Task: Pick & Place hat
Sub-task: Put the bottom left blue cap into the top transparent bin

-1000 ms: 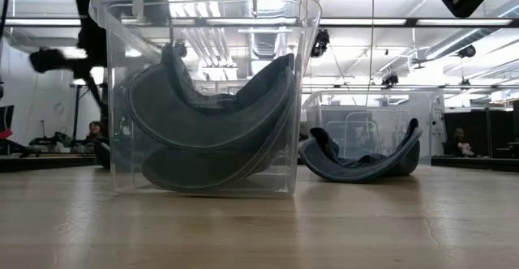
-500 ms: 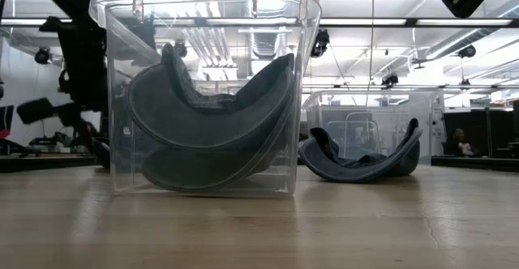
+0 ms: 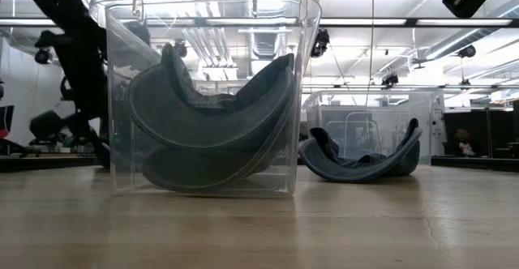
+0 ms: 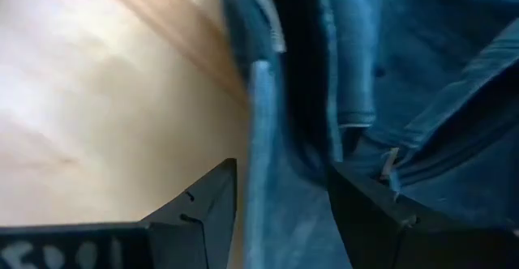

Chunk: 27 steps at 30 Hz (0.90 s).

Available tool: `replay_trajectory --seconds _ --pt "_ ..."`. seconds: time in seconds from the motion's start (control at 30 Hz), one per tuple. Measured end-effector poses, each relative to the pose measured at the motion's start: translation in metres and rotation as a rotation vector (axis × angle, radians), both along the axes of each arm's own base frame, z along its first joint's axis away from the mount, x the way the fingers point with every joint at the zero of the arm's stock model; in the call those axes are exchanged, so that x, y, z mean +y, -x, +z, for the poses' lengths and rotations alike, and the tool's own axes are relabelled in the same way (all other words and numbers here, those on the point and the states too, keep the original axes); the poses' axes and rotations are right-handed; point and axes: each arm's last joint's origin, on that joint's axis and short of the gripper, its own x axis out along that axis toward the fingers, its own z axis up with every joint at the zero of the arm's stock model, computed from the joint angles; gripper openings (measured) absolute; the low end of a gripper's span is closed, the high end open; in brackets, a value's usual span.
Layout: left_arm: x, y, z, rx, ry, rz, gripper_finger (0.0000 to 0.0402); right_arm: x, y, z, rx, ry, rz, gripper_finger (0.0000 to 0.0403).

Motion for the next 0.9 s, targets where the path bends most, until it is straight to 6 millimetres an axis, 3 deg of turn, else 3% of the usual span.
replay_trajectory --seconds 0.27,0.37,0.53,0.6,0.73,0.9 --pt "0.004 0.003 -0.024 -0.127 -0.111 -0.001 0.0162 0.0 0.0 0.0 0.0 0.0 -0.001 0.0063" --pt "0.003 0.006 -0.03 -0.164 -0.127 0.002 0.0121 0.0 0.0 0.0 0.0 0.0 -0.004 0.0063" --pt "0.004 0.007 -0.033 -0.175 -0.179 -0.002 0.0018 -0.001 0.0 0.0 0.001 -0.002 -0.028 0.0063" --pt "0.004 0.006 -0.032 -0.17 -0.188 -0.007 0.0012 -0.001 0.0 0.0 0.001 -0.003 -0.028 0.0063" --pt "0.005 0.0 -0.016 -0.221 -0.215 -0.024 0.0007 -0.001 0.0 0.0 0.001 -0.003 -0.028 0.0063" --pt "0.007 -0.009 0.035 -0.233 -0.278 -0.082 0.0005 -0.001 0.0 0.0 0.002 -0.014 -0.026 0.0063"
